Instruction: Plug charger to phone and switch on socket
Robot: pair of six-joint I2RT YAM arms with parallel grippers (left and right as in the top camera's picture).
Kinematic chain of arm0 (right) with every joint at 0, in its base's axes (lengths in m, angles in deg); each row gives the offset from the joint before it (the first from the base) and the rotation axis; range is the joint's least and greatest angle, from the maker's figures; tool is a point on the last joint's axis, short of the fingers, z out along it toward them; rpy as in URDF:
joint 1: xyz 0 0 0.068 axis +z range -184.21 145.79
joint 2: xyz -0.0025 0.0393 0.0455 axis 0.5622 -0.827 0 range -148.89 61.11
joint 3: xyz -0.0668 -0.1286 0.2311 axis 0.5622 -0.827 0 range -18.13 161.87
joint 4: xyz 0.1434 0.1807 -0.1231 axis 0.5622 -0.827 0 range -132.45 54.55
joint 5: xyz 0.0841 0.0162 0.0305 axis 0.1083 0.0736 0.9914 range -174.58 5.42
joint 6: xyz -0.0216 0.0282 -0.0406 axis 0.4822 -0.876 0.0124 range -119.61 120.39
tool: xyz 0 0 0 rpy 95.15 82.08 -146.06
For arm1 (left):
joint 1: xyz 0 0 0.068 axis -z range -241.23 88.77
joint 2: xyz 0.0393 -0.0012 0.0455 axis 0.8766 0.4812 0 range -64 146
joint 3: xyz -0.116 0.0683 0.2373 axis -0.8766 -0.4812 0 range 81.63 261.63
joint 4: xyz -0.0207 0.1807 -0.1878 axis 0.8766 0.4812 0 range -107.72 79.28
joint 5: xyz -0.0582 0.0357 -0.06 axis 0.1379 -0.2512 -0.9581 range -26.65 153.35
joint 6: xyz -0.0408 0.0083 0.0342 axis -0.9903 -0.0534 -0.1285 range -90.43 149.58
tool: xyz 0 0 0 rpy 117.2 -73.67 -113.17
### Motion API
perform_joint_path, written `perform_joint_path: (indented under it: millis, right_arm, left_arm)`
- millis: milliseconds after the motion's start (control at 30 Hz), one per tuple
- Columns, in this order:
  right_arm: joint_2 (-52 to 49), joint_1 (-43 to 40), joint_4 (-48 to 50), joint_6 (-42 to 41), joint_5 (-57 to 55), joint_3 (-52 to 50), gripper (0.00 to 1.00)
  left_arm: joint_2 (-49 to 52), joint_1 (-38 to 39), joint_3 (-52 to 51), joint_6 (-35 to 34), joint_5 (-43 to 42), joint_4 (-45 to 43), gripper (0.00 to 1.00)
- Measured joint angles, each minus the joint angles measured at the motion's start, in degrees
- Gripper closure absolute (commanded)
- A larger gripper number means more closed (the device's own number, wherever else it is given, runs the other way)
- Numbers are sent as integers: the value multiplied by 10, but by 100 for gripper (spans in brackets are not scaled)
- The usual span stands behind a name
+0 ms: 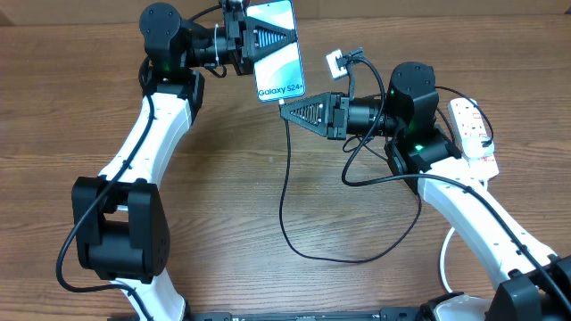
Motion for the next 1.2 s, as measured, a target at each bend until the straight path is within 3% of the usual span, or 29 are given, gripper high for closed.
perform_joint_path:
  millis: [1200]
  right_arm:
    - [0, 0, 3, -17, -2, 0, 96]
  left_arm:
    - [0, 0, 0, 0, 0, 0, 96]
